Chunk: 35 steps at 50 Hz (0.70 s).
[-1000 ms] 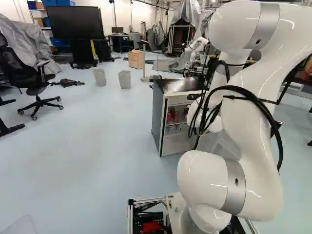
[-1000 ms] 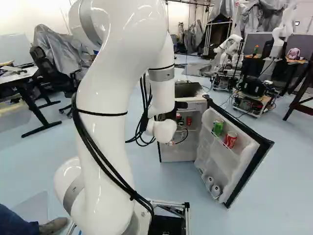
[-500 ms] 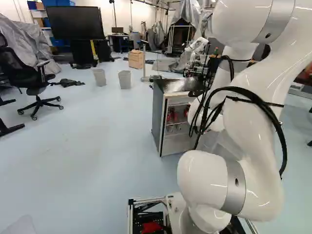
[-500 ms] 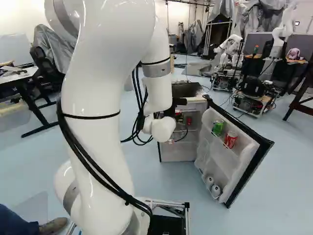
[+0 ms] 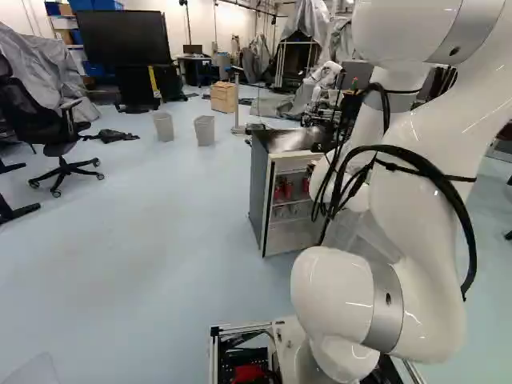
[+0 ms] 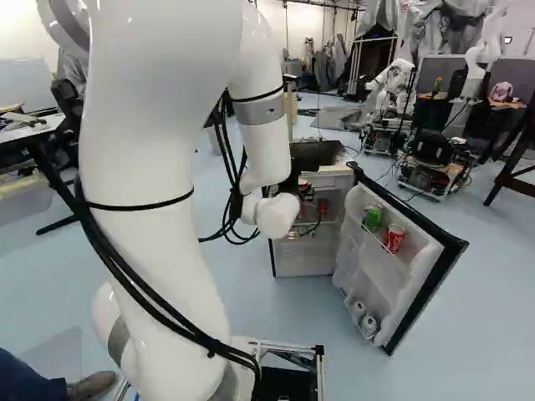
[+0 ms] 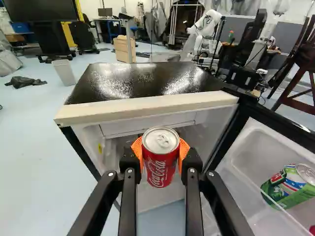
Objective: Grab a drink from the fridge
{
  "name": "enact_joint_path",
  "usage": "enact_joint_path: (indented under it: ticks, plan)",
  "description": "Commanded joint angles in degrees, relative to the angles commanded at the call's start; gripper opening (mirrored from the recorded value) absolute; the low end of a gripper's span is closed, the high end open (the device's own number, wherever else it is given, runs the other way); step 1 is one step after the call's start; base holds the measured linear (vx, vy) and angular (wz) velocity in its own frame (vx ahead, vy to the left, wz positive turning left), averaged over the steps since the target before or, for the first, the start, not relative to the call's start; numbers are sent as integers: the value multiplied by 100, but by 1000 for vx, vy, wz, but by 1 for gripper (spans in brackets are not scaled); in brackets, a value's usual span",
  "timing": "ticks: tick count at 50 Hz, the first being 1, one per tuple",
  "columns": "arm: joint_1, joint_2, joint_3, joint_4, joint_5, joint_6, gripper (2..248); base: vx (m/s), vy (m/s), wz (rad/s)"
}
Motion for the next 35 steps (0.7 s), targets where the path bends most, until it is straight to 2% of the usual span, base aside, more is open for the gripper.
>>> enact_joint_path:
  ticks: [35]
  plan:
    - [58, 414, -98, 0, 0, 0, 92, 0, 0, 0]
